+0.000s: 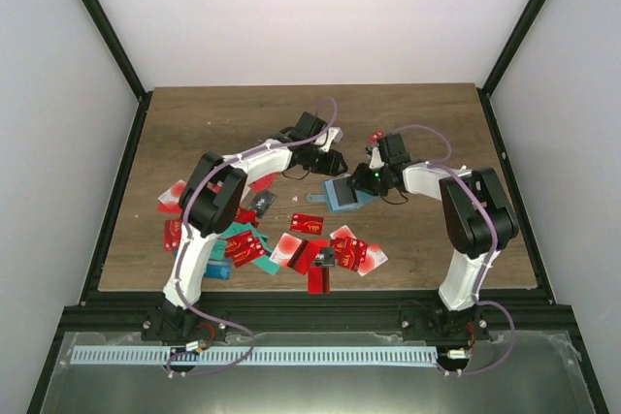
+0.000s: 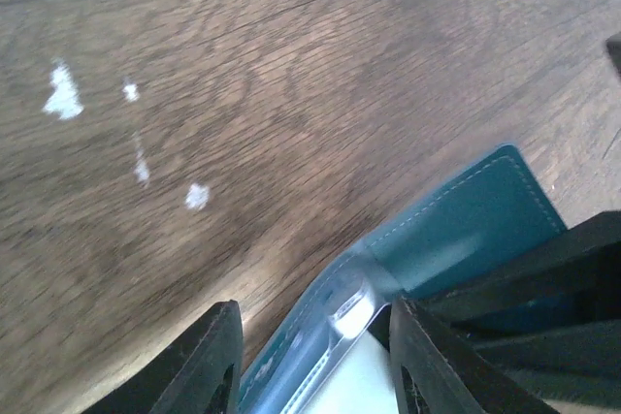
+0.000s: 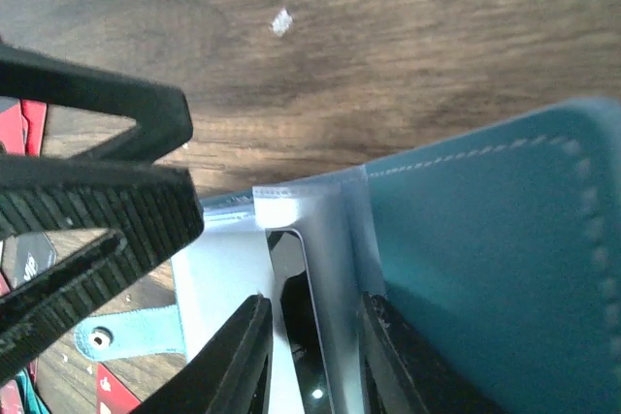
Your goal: Put the credit cards into the card holder
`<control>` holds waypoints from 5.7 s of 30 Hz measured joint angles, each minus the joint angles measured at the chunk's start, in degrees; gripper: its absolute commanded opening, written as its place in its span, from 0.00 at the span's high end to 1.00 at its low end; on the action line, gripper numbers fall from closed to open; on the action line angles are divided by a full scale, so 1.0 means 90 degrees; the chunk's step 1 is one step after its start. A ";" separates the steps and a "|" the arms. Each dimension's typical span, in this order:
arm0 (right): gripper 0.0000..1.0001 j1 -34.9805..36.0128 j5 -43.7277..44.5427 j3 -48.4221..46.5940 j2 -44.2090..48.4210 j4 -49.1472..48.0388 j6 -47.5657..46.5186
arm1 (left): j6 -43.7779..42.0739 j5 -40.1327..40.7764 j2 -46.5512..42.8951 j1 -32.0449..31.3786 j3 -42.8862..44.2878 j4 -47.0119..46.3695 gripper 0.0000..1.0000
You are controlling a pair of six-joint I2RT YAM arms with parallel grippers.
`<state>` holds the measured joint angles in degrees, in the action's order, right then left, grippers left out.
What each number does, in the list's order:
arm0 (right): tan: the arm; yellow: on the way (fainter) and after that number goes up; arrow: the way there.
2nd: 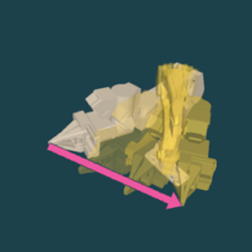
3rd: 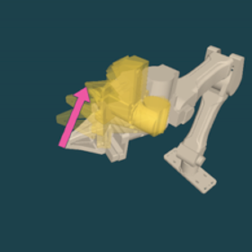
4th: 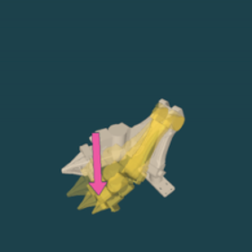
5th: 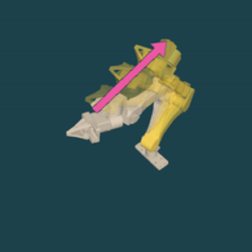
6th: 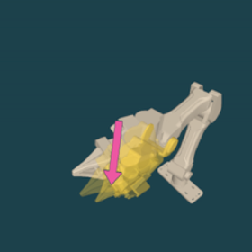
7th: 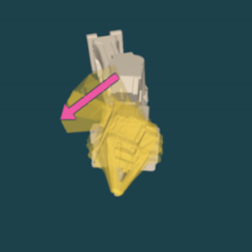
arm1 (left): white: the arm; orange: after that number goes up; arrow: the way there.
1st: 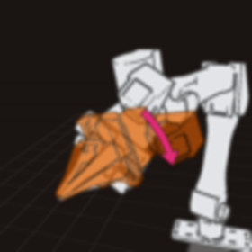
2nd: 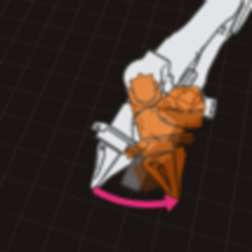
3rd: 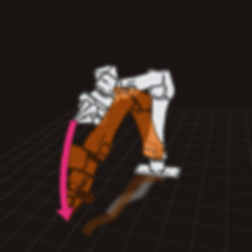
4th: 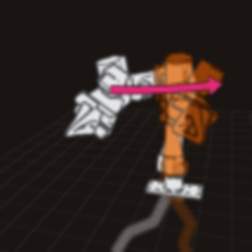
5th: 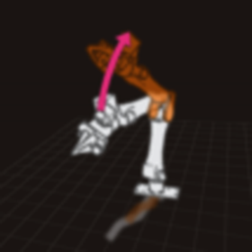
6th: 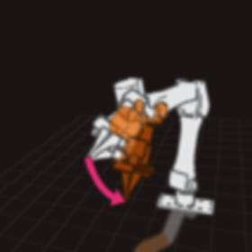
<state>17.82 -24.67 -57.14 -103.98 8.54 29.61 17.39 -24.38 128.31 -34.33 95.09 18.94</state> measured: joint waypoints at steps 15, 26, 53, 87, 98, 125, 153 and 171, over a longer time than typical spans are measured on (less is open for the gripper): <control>0.99 -0.0010 -0.0670 0.0255 -0.0100 -0.0471 0.0058 | -0.0097 0.0461 -0.0619 -0.0022 -0.1183 -0.0032 0.67; 0.99 -0.0087 -0.0996 0.0406 -0.0080 -0.0673 0.0141 | 0.0379 0.0355 -0.1416 -0.0085 -0.2433 -0.0641 0.65; 0.99 -0.0131 0.0138 0.0673 0.2086 0.0551 -0.0027 | 0.0495 0.0916 -0.0845 -0.0403 -0.2001 -0.1105 0.70; 0.99 -0.1183 -0.4002 0.1916 0.2327 -0.2756 0.2232 | 0.1882 -0.0811 -0.3891 -0.0362 -0.3908 -0.2550 0.49; 0.99 -0.1195 -0.4345 0.2195 0.2419 -0.3534 0.2875 | 0.2042 -0.1013 -0.3762 -0.0362 -0.3915 -0.2793 0.46; 0.46 -0.0988 -0.2798 0.1848 0.2446 -0.1751 0.1018 | 0.2132 0.0379 -0.2327 -0.0444 -0.2006 -0.0971 0.96; 0.29 0.1834 0.1843 0.1319 0.1581 -0.0865 -0.0724 | 0.2227 0.1462 -0.0532 -0.0440 -0.0012 0.1746 0.89; 0.39 0.2137 0.2484 0.0806 0.0763 -0.1100 -0.0393 | 0.2210 0.1520 -0.0512 -0.0427 0.0056 0.1923 0.84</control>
<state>37.06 -2.31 -49.89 -97.12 -1.37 26.06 37.28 -10.70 123.70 -38.17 95.59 36.25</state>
